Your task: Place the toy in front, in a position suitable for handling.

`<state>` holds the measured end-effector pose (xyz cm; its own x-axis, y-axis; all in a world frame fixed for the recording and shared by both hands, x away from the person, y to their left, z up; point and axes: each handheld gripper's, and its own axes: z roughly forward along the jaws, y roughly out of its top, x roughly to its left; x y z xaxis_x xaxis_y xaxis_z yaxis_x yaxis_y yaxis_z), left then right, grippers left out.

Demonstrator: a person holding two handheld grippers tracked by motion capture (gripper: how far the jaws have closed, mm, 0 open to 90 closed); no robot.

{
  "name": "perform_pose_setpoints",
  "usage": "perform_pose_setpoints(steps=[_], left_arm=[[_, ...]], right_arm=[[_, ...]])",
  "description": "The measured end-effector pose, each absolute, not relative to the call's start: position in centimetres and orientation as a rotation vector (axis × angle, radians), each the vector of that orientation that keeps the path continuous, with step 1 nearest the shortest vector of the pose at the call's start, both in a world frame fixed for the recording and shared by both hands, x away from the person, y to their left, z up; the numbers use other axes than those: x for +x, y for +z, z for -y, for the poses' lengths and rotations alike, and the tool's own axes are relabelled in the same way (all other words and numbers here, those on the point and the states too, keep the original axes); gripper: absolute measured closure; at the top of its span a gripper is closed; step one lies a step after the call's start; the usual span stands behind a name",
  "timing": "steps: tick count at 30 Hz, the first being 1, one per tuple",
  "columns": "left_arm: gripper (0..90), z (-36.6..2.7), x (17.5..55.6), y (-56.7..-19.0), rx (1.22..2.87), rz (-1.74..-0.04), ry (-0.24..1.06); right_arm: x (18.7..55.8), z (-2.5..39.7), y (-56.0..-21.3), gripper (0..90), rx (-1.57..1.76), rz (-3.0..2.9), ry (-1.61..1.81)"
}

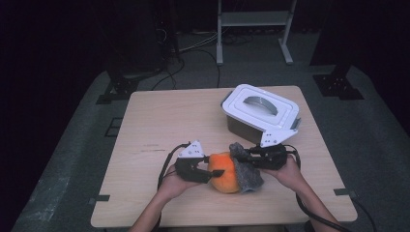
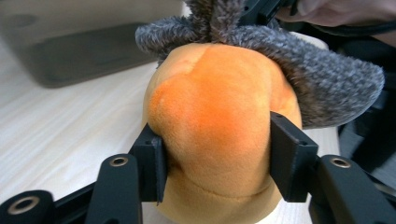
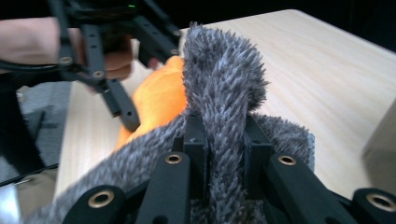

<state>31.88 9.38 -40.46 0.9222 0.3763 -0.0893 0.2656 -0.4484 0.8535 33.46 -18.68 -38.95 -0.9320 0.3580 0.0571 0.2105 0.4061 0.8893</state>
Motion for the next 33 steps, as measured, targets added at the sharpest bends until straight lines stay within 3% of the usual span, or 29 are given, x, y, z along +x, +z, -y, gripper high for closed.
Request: perform_pose_setpoints(steps=[4,9,15,19,23,25,29,33], left_arm=[[48.7,-10.0,31.6,-39.5,2.080,-0.517,0.229],[45.7,-10.9,31.8,-40.1,2.069,-0.528,0.183],[19.4,-11.0,31.6,-40.2,2.103,-0.407,0.157],[10.8,-10.8,32.0,-40.4,2.097,-0.373,0.157],[8.9,-10.2,32.7,-40.9,2.130,-0.301,0.097],[14.1,-10.1,32.7,-41.2,2.133,-0.289,0.103],[40.1,-10.6,32.4,-40.9,2.111,-0.326,0.142],[44.9,-11.0,32.2,-40.1,2.108,-0.386,0.146]], right_arm=[[33.6,17.6,-37.6,75.6,0.487,-2.490,1.530],[34.2,17.0,-38.5,75.5,0.468,-2.513,1.524],[34.5,17.9,-40.0,75.1,0.445,-2.566,1.582],[34.5,18.3,-40.2,75.1,0.424,-2.574,1.602],[34.3,17.9,-40.3,75.0,0.363,-2.612,1.626],[34.2,17.6,-40.2,74.8,0.359,-2.614,1.625],[33.4,16.8,-39.1,75.1,0.359,-2.564,1.591],[33.3,17.1,-38.6,75.3,0.356,-2.532,1.617]])
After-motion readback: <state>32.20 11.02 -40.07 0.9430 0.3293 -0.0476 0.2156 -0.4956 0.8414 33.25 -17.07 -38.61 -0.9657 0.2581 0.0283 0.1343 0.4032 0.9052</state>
